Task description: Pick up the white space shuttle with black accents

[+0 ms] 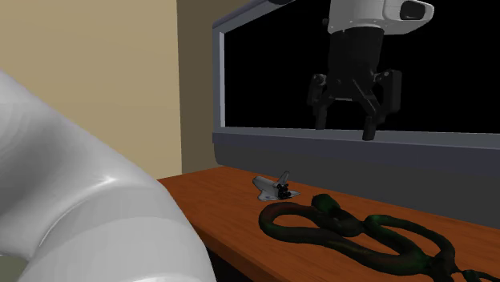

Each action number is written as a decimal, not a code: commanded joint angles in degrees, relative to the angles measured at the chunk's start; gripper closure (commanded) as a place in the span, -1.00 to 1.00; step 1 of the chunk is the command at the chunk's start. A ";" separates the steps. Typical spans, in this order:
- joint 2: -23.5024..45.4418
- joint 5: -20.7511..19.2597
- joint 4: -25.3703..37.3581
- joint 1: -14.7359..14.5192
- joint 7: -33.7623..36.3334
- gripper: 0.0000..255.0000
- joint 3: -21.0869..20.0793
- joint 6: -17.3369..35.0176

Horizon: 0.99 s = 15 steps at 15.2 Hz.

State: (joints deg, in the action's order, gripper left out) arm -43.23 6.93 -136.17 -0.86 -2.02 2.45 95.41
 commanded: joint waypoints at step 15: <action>26.11 -2.55 13.14 -12.10 -19.20 -1.00 -7.12 10.74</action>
State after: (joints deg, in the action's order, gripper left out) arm -18.96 4.66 -123.90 -12.11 -20.02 -3.90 105.28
